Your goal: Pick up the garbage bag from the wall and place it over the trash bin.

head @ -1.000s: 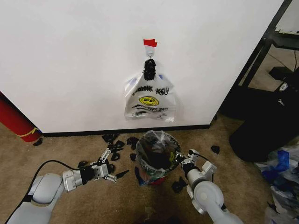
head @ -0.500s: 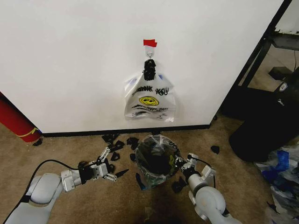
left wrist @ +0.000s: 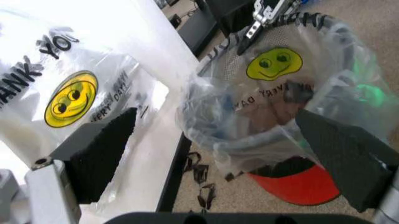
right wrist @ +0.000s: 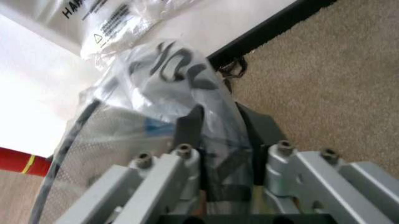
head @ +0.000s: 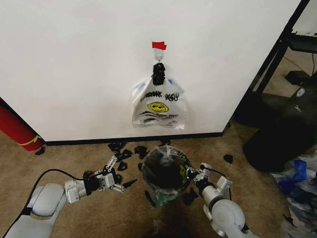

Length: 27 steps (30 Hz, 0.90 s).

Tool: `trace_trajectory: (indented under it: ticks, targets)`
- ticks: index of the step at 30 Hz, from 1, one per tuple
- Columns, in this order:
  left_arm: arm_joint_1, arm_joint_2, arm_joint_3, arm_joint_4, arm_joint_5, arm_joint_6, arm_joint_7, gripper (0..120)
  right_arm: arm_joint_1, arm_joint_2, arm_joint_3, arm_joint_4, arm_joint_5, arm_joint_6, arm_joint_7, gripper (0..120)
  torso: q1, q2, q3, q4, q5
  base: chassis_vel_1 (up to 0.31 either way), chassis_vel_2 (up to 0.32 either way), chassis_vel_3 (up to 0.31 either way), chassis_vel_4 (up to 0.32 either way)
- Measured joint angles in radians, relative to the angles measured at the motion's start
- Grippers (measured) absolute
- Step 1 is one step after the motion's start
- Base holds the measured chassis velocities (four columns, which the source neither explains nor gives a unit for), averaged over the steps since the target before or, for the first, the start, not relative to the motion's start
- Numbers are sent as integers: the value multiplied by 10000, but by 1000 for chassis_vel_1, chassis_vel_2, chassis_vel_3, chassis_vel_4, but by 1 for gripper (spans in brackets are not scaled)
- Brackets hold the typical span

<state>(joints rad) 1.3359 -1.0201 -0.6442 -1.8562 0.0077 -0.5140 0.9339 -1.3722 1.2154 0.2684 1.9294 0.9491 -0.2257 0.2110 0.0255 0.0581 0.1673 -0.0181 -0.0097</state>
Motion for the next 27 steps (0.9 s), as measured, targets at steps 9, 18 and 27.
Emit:
trace_trajectory:
  ticks: [9, 18, 27]
  targets:
    - [7, 10, 6, 0, -3, -6, 0, 100, -131, -97, 96, 96, -32, -151, 26, 53, 0, 0, 0, 0, 0, 0, 0, 0, 0]
    - [24, 0, 22, -13, -4, -28, 1, 100, -235, -274, 192, 279, -65, -251, 34, 86, 0, 0, 0, 0, 0, 0, 0, 0, 0]
    - [53, -54, 37, -27, 13, -49, 4, 100, -408, -519, 387, 480, -96, -287, -87, 100, 0, 0, 0, 0, 0, 0, 0, 0, 0]
